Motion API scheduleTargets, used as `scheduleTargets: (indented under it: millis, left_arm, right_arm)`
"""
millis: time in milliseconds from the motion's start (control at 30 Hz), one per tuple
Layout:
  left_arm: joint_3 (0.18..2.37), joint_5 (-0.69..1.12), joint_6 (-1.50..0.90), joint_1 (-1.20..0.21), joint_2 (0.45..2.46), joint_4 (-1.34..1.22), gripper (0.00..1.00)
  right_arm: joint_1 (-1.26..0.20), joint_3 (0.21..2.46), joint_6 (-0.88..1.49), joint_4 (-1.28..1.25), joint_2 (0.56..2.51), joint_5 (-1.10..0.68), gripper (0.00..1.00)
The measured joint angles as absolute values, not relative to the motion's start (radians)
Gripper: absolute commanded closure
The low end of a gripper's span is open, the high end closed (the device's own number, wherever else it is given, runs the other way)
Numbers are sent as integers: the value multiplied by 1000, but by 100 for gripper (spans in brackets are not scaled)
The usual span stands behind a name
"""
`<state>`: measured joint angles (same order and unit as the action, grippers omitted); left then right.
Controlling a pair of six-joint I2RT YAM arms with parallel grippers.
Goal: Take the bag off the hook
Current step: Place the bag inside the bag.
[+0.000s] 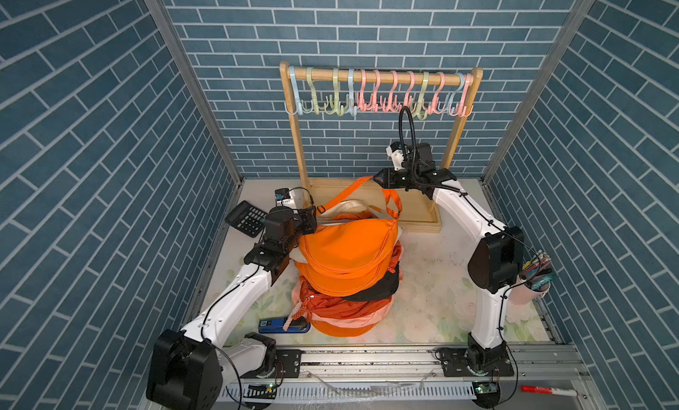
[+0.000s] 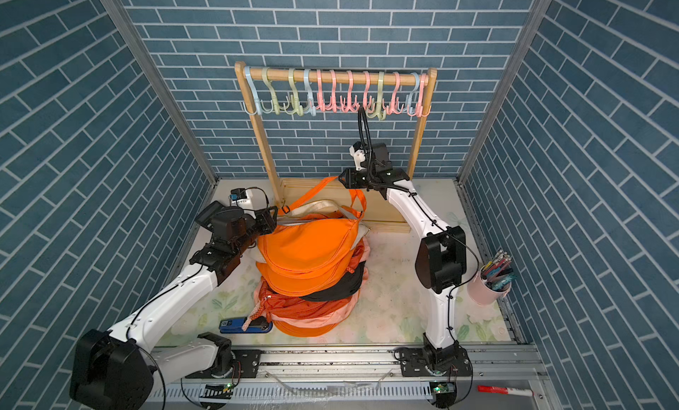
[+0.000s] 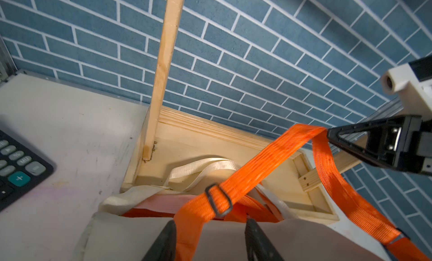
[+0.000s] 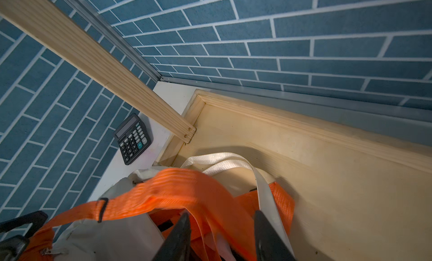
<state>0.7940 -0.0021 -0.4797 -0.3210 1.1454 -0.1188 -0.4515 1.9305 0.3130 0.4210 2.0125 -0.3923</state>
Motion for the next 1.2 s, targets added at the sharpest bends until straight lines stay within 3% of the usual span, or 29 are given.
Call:
scheduleTargets:
  millis: [100,233,367,500,600,900,1200]
  left_arm:
    - [794,-10,-483,-321,1147,-114,23]
    - [794,-30,-482,-321,1146,-99,19]
    - [798,-41,-475,-321,1140,-72,1]
    - [826,-58,-466,-321,1114,-22,1]
    - [863,-79,-438,-321,1075,22,1]
    - [965,-154,-268,-319,968,126,1]
    - [994,-186,-166,-207,1179,175,1]
  right_arm:
    - [-451,1925,313,411,2012,-392,31]
    - [-451,1925,306,412,2012,-387,28]
    - [-451,1925,297,431,2009,-370,26]
    - [-451,1916,270,462,1978,-342,20]
    - [-450,1880,249,476,1914,-309,3]
    - [-374,1678,226,435,1623,-212,1]
    - [-208,1302,220,249,1437,-19,1]
